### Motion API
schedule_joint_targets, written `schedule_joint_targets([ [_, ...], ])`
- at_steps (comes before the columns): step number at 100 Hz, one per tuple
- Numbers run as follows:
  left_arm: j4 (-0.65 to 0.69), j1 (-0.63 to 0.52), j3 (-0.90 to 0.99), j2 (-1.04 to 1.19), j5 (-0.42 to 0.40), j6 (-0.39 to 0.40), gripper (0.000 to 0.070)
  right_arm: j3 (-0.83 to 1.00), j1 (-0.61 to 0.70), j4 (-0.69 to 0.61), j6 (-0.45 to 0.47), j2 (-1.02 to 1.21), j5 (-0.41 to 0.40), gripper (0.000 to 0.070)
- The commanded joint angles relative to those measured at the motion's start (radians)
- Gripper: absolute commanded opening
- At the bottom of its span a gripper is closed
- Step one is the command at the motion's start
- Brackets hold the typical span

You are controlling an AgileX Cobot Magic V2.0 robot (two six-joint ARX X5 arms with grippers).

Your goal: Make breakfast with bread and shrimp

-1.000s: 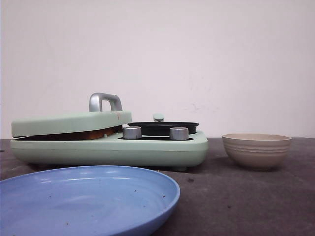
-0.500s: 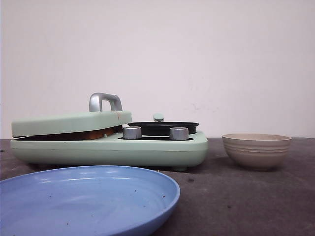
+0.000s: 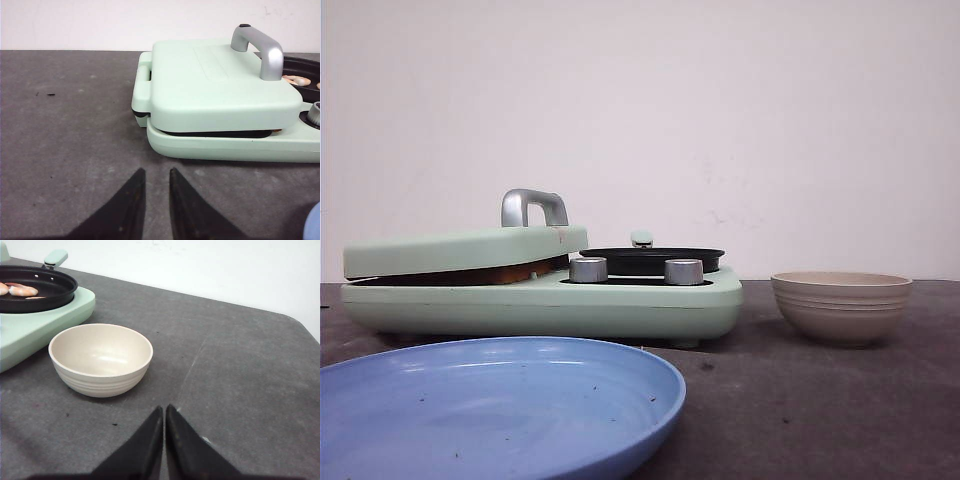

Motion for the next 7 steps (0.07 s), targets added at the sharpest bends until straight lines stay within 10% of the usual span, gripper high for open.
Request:
schedule_joint_targets([
  [1,-0.010,-0.001,-0.016,0.000,-0.003,0.002,0.0000,-0.004,0.002,0.013,-0.007,0.000,-0.002,0.0000],
  [7,-0.010,0.000,-0.016,0.000,-0.003,0.002,0.0000,-0.004,0.002,0.013,-0.007,0.000,-0.002,0.0000],
])
